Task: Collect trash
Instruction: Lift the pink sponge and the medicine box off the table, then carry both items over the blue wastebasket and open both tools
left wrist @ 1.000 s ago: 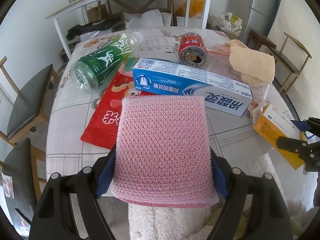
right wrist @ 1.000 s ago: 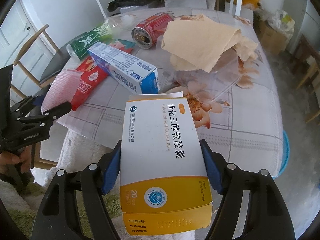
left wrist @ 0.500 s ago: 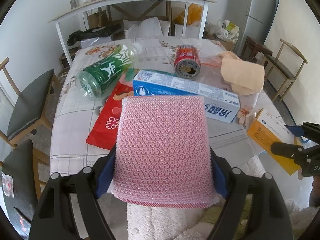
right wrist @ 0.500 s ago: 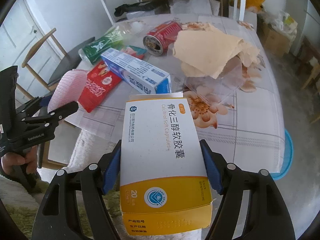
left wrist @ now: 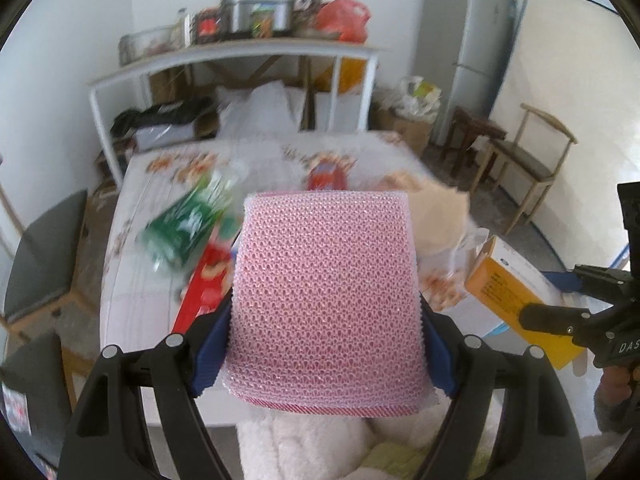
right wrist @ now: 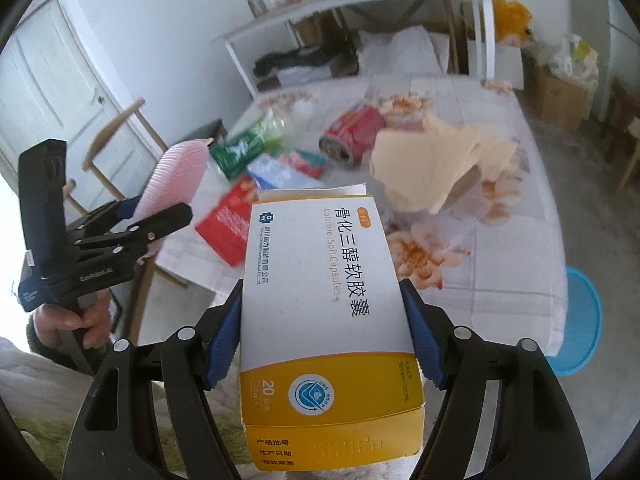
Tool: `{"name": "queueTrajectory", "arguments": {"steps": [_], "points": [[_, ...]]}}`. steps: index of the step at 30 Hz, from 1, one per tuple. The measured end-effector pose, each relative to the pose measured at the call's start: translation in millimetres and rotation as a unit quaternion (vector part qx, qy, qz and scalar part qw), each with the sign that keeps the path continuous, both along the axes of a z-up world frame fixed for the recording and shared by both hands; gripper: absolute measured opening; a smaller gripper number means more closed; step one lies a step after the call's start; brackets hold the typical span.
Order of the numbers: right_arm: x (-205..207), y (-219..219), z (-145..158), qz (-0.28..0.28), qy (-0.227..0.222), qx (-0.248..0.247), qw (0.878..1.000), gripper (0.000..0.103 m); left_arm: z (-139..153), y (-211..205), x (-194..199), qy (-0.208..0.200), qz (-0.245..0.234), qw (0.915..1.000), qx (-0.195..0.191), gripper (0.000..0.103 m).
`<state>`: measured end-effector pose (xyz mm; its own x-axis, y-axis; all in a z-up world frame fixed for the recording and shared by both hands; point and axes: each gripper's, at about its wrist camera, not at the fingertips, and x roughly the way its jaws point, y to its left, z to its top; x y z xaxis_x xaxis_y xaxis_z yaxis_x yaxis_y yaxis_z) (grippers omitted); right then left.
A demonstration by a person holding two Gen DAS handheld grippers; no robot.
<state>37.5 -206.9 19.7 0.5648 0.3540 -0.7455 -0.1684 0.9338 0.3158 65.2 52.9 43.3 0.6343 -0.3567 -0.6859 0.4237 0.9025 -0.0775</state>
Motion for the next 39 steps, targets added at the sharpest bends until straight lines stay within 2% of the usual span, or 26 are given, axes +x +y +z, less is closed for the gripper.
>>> {"name": "queueTrajectory", "arguments": {"steps": [3, 8, 12, 13, 16, 19, 22, 23, 25, 26, 27, 28, 29, 31, 32, 34, 36, 39], "points": [[-8.4, -20.0, 14.7, -0.028, -0.026, 0.012, 0.999, 0.069, 23.1, -22.1, 5.8, -0.020, -0.035, 0.9991, -0.016, 0.079], [-33.9, -83.5, 35.9, -0.134, -0.071, 0.002, 0.988, 0.069, 59.4, -83.4, 17.9, -0.048, -0.119, 0.9911, -0.035, 0.079], [-57.9, -144.8, 31.5, -0.238, -0.073, 0.012, 0.968, 0.069, 77.4, -149.3, 31.5, -0.037, -0.199, 0.9783, -0.045, 0.079], [-66.0, -167.6, 24.9, -0.274, -0.067, 0.022, 0.959, 0.069, 79.6, -172.6, 36.7, -0.024, -0.222, 0.9738, -0.045, 0.079], [-77.8, -212.3, 1.6, -0.339, -0.042, 0.056, 0.938, 0.070, 77.3, -238.7, 47.2, 0.014, -0.278, 0.9601, -0.031, 0.079], [-84.0, -257.4, -40.3, -0.387, -0.003, 0.115, 0.915, 0.070, 59.3, -312.0, 59.0, 0.071, -0.324, 0.9433, -0.003, 0.079], [-83.0, -296.2, -91.6, -0.424, 0.043, 0.167, 0.889, 0.070, 22.8, -385.3, 72.1, 0.145, -0.344, 0.9268, 0.037, 0.079], [-81.7, -304.1, -101.8, -0.429, 0.052, 0.179, 0.884, 0.070, 7.6, -407.7, 75.6, 0.165, -0.346, 0.9219, 0.055, 0.079], [-77.2, -324.7, -134.1, -0.444, 0.078, 0.210, 0.867, 0.070, -20.0, -448.2, 77.9, 0.168, -0.341, 0.9190, 0.104, 0.079], [-73.6, -333.2, -147.6, -0.448, 0.088, 0.220, 0.862, 0.070, -34.8, -469.5, 76.4, 0.161, -0.348, 0.9147, 0.128, 0.079], [-69.5, -339.1, -158.9, -0.452, 0.097, 0.226, 0.858, 0.070, -47.6, -486.5, 75.6, 0.160, -0.353, 0.9102, 0.146, 0.079], [-63.9, -349.9, -176.6, -0.464, 0.112, 0.232, 0.848, 0.070, -60.0, -500.4, 74.6, 0.163, -0.355, 0.9066, 0.160, 0.079], [-58.3, -354.6, -183.6, -0.465, 0.117, 0.234, 0.846, 0.071, -73.0, -515.3, 76.1, 0.172, -0.355, 0.9034, 0.169, 0.080], [-40.7, -369.0, -202.9, -0.473, 0.121, 0.227, 0.843, 0.073, -89.3, -536.3, 80.7, 0.184, -0.352, 0.9025, 0.168, 0.081], [-33.8, -377.2, -213.2, -0.485, 0.120, 0.214, 0.840, 0.075, -97.8, -549.0, 84.2, 0.185, -0.349, 0.9046, 0.160, 0.085], [-18.9, -389.1, -233.1, -0.496, 0.128, 0.179, 0.840, 0.090, -109.7, -566.4, 87.9, 0.179, -0.342, 0.9093, 0.156, 0.096], [-10.7, -396.3, -257.2, -0.509, 0.156, 0.149, 0.833, 0.090, -124.8, -569.1, 86.4, 0.179, -0.329, 0.9139, 0.156, 0.096], [-10.6, -398.7, -272.8, -0.516, 0.172, 0.135, 0.828, 0.090, -135.0, -569.8, 85.1, 0.208, -0.322, 0.9116, 0.149, 0.096]]}}
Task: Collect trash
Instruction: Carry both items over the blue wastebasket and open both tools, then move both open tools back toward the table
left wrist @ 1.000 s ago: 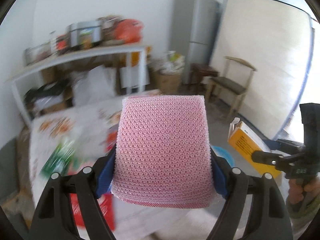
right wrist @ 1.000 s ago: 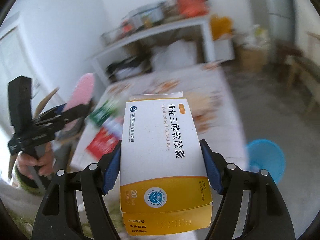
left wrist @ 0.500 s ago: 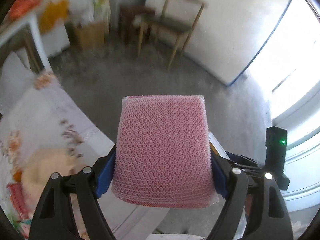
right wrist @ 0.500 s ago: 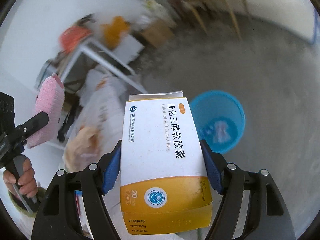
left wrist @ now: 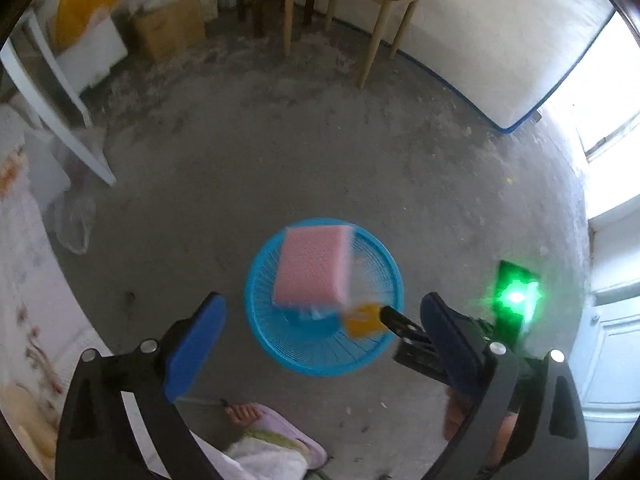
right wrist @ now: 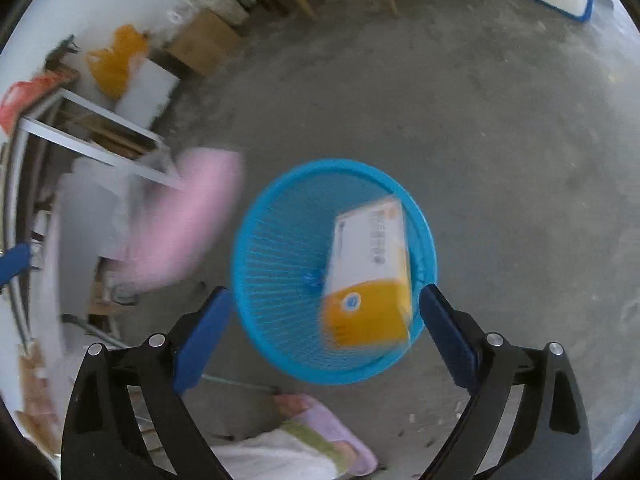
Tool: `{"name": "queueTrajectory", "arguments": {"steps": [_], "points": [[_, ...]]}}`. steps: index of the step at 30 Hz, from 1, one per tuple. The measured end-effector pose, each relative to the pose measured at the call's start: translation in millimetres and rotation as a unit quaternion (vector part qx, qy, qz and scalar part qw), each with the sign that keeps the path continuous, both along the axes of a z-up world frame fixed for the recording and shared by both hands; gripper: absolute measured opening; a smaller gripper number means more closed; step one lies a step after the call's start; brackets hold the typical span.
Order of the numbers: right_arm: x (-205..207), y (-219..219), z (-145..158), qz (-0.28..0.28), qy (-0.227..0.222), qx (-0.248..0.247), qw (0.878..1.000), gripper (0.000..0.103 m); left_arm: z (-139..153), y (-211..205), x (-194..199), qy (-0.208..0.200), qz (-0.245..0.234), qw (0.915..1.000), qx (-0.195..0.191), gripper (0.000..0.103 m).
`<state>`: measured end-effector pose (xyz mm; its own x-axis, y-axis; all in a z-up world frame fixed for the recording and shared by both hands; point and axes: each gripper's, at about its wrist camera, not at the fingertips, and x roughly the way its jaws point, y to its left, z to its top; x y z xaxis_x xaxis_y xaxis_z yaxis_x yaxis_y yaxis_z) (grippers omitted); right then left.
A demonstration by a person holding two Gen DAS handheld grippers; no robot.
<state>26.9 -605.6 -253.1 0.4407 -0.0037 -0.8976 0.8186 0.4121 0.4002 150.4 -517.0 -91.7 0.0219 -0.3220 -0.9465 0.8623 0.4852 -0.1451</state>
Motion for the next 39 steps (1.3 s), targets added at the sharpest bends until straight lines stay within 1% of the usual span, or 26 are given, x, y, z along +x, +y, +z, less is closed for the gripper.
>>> {"name": "queueTrajectory", "arguments": {"steps": [2, 5, 6, 11, 13, 17, 19, 24, 28, 29, 31, 32, 36, 39], "points": [[-8.4, 2.2, -0.7, -0.003, -0.007, -0.004, 1.000, 0.090, 5.4, 5.3, 0.1, 0.003, -0.001, 0.9999, -0.012, 0.096], [-19.1, 6.9, 6.0, -0.007, -0.012, -0.013, 1.000, 0.090, 16.8, 13.3, -0.9, -0.010, -0.016, 0.9995, -0.026, 0.096], [-23.7, 8.4, 9.3, -0.009, -0.014, -0.016, 1.000, 0.090, 24.9, 16.6, -3.4, -0.016, -0.022, 0.9990, -0.035, 0.096], [-42.3, 17.5, 33.5, -0.013, -0.032, -0.042, 0.999, 0.090, 63.4, 37.2, -12.0, -0.047, -0.035, 0.9956, -0.073, 0.096], [-43.3, 19.2, 44.0, -0.010, -0.041, -0.055, 0.998, 0.090, 75.8, 48.4, -16.4, -0.052, -0.037, 0.9943, -0.085, 0.096], [-46.6, 37.4, 69.0, 0.003, -0.056, -0.071, 0.996, 0.090, 102.2, 78.4, -23.7, -0.056, -0.036, 0.9918, -0.110, 0.096], [-44.3, 46.9, 80.4, 0.013, -0.065, -0.079, 0.995, 0.090, 118.0, 99.8, -27.2, -0.055, -0.034, 0.9904, -0.123, 0.096], [-39.1, 73.6, 118.7, 0.049, -0.093, -0.100, 0.989, 0.090, 157.3, 174.4, -34.8, -0.057, -0.013, 0.9835, -0.171, 0.096], [-34.1, 101.4, 153.4, 0.093, -0.133, -0.109, 0.981, 0.090, 179.6, 249.6, -37.8, -0.082, 0.018, 0.9760, -0.201, 0.096], [-32.1, 105.4, 159.1, 0.102, -0.137, -0.109, 0.979, 0.090, 185.0, 276.0, -38.8, -0.092, 0.033, 0.9724, -0.212, 0.096], [-23.2, 119.6, 172.8, 0.131, -0.151, -0.107, 0.974, 0.090, 190.2, 313.5, -40.8, -0.105, 0.053, 0.9670, -0.226, 0.096], [-17.3, 128.6, 180.7, 0.149, -0.158, -0.107, 0.970, 0.090, 191.6, 338.9, -40.3, -0.118, 0.073, 0.9630, -0.231, 0.096], [2.0, 154.0, 197.8, 0.199, -0.181, -0.100, 0.958, 0.090, 187.5, 410.4, -40.7, -0.159, 0.137, 0.9500, -0.231, 0.096], [20.8, 179.8, 211.7, 0.242, -0.194, -0.093, 0.946, 0.090, 173.7, 457.2, -39.9, -0.168, 0.187, 0.9428, -0.219, 0.096]]}}
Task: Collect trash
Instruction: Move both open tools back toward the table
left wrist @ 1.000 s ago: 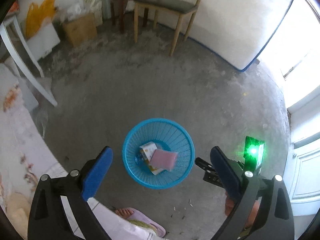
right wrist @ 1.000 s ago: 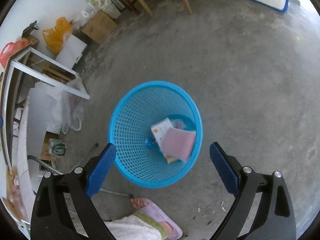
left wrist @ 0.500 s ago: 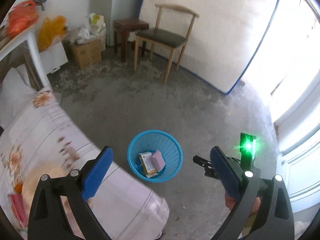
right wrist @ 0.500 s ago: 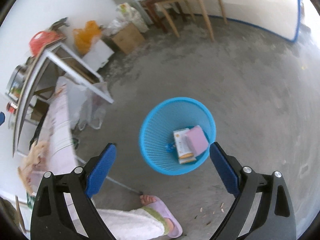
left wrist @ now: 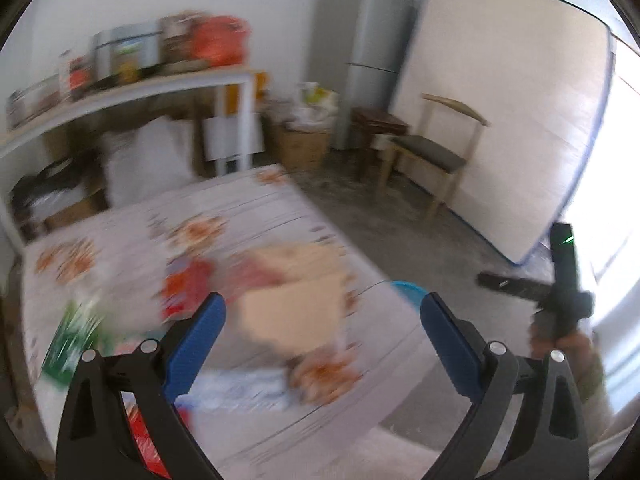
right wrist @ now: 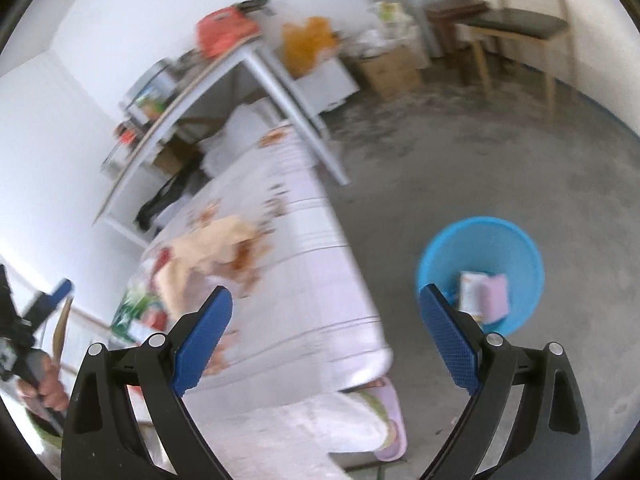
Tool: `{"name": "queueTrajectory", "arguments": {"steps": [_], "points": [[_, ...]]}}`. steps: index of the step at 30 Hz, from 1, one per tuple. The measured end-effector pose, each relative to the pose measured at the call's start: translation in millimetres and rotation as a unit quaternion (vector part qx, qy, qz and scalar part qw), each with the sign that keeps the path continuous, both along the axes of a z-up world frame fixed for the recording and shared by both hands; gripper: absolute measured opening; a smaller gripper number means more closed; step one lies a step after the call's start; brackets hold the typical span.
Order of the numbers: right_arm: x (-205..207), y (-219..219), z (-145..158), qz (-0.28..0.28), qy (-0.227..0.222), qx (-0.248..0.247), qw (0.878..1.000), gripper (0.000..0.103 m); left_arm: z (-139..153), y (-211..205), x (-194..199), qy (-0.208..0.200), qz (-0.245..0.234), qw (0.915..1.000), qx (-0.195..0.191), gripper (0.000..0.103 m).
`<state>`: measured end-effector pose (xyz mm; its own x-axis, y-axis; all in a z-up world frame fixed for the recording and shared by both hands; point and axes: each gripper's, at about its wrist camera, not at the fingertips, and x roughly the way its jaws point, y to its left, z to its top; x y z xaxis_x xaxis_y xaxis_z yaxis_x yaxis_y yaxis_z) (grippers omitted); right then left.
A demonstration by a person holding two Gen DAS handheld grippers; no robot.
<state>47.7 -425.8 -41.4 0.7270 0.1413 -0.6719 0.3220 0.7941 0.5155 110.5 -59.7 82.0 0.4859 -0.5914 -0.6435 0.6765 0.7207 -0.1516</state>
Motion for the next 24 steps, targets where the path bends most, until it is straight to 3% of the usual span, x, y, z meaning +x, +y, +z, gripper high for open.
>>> {"name": "queueTrajectory", "arguments": {"steps": [3, 7, 12, 18, 24], "points": [[17.1, 24.6, 7.2, 0.036, -0.002, -0.004, 0.999, 0.090, -16.6, 41.4, -0.2, 0.011, 0.043, 0.9990, -0.004, 0.096], [34.6, 51.8, 14.7, 0.075, -0.004, 0.001, 0.997, 0.090, -30.2, 65.4, -5.7, -0.004, 0.078, 0.9969, 0.002, 0.096], [60.9, 88.1, 31.3, 0.142, -0.013, -0.055, 0.988, 0.091, -55.9, 77.2, -1.1, 0.015, 0.080, 0.9966, -0.013, 0.096], [106.8, 120.9, 52.0, 0.258, -0.045, -0.137, 0.955, 0.095, -67.2, 64.4, 10.6, 0.019, 0.055, 0.9980, -0.024, 0.096], [167.1, 137.2, 28.5, 0.334, 0.002, -0.162, 0.928, 0.095, -77.5, 45.2, 23.7, 0.033, 0.034, 0.9984, -0.031, 0.091]]}}
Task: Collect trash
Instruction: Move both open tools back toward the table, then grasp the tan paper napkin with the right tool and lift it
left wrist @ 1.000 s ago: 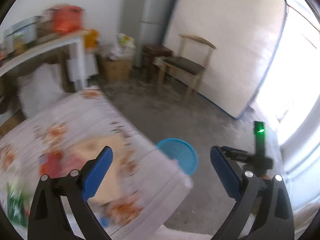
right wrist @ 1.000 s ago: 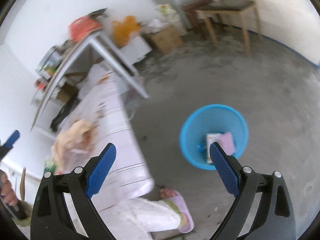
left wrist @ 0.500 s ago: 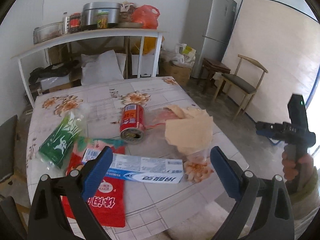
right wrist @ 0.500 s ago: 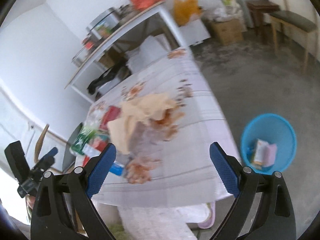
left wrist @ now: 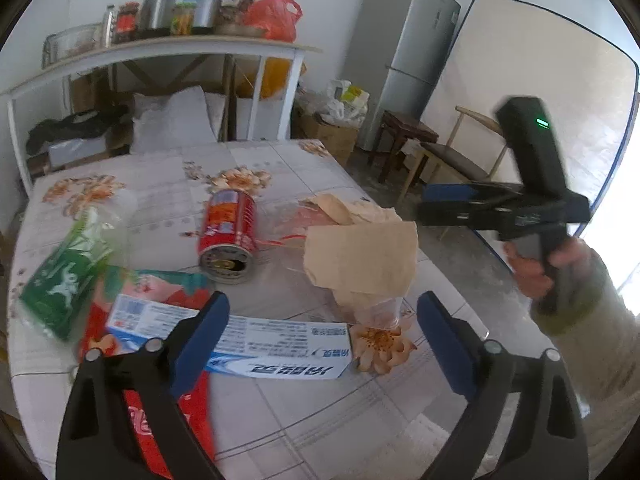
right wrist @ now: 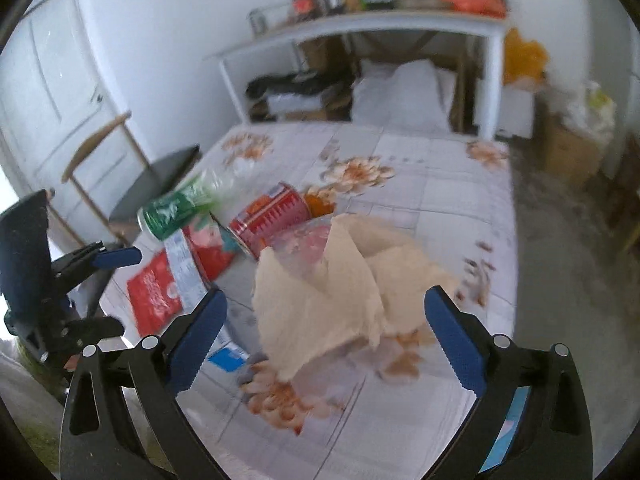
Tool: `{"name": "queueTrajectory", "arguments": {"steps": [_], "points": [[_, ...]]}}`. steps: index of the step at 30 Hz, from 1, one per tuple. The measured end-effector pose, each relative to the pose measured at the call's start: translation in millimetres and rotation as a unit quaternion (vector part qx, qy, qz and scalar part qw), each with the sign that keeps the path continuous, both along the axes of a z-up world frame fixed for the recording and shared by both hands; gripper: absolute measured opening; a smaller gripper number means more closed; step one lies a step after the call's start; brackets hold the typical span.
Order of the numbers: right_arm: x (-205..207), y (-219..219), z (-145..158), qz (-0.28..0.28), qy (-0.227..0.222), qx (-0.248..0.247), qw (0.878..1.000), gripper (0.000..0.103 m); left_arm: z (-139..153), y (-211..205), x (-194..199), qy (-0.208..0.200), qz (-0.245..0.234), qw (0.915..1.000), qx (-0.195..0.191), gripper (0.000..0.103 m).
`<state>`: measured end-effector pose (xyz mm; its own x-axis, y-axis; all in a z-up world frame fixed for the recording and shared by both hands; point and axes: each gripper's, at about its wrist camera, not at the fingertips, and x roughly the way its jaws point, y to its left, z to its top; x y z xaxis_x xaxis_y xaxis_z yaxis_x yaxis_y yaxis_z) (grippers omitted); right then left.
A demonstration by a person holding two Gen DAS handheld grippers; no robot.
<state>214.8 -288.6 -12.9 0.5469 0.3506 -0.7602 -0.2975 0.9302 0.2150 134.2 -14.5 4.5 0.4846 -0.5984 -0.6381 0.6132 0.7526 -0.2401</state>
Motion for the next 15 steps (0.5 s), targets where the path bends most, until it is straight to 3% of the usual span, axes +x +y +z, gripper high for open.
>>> {"name": "queueTrajectory", "arguments": {"steps": [6, 15], "points": [[24.9, 6.6, -31.2, 0.030, 0.055, -0.026, 0.998, 0.073, -17.9, -20.2, 13.0, 0.026, -0.017, 0.9995, 0.008, 0.078], [27.1, 6.4, -38.6, 0.040, 0.074, -0.029, 0.996, 0.032, -33.5, -30.4, 16.6, 0.041, -0.024, 0.9986, 0.024, 0.067]]}}
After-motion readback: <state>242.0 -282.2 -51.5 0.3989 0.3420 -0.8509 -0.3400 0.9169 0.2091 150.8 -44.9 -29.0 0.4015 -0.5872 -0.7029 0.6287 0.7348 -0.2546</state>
